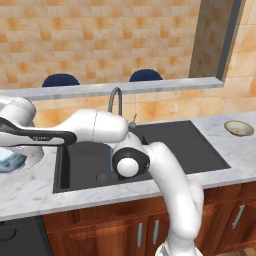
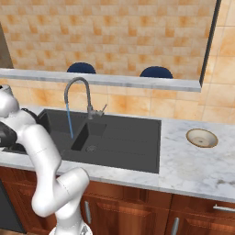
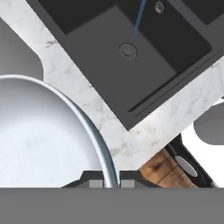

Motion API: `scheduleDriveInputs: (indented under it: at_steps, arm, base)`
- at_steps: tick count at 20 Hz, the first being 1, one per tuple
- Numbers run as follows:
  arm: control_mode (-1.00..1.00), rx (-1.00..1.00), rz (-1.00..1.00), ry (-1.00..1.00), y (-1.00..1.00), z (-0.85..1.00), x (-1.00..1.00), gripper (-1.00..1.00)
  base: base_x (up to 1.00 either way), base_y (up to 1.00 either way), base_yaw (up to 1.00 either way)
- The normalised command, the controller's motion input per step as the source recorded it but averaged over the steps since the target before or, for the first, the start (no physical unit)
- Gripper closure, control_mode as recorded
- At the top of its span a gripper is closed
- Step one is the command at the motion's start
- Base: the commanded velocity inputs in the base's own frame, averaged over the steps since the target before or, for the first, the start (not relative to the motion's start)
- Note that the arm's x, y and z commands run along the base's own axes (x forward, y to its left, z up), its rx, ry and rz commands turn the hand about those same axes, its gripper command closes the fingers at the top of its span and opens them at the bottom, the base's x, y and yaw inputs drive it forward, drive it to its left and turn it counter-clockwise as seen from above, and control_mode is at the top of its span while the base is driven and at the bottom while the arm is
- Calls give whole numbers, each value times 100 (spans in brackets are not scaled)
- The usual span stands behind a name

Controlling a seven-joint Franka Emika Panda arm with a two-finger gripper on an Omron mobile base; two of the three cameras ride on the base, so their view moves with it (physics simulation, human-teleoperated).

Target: Rinse each bowl for a few seconds and place them down in the sink or on the counter.

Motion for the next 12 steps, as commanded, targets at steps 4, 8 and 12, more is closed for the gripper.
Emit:
scheduleDriveInputs:
  at_steps: [4, 8, 12]
  arm:
    - [-100, 0, -21, -7, -53, 1, -24, 100]
    - [-100, 0, -20, -7, -55, 10, -17, 100]
    - [-100, 0, -22, -8, -51, 10, -12, 100]
  base:
    - [0, 0, 0]
    - [0, 0, 0]
    - [0, 0, 0]
